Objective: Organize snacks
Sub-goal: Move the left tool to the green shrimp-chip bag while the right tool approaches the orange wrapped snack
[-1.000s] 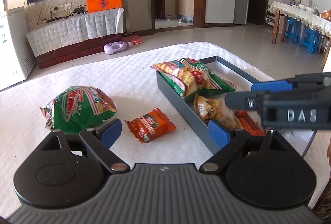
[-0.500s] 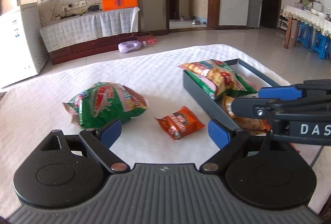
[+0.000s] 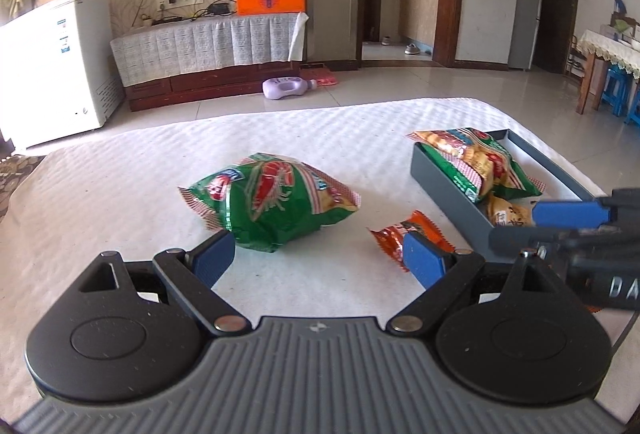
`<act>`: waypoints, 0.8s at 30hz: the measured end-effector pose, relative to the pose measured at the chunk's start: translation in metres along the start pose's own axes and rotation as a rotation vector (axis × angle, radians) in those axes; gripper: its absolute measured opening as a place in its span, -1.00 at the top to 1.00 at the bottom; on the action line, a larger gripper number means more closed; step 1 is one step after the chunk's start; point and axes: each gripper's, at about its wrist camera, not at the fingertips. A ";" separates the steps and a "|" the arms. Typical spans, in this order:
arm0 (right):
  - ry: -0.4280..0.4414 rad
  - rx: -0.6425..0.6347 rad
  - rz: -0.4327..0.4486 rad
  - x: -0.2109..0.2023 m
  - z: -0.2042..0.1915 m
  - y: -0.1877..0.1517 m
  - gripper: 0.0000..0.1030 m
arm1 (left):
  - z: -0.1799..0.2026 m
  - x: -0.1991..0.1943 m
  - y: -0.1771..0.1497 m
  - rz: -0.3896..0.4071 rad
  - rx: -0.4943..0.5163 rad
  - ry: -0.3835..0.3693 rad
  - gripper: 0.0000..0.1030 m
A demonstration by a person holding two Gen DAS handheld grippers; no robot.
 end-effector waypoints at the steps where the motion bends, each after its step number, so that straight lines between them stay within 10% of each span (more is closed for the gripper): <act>1: 0.008 -0.008 -0.009 0.002 -0.003 -0.001 -0.08 | -0.002 -0.001 0.001 -0.001 -0.004 0.002 -0.81; 24: -0.004 -0.092 -0.114 0.046 -0.035 -0.003 -0.22 | -0.034 -0.008 0.001 -0.010 -0.058 0.059 -0.82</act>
Point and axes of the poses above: each gripper's, at about its wrist camera, not at the fingertips, and x roughly the way its jaws point, z to its right, y to its top, and after that the axes turned 3 degrees about z, right-handed
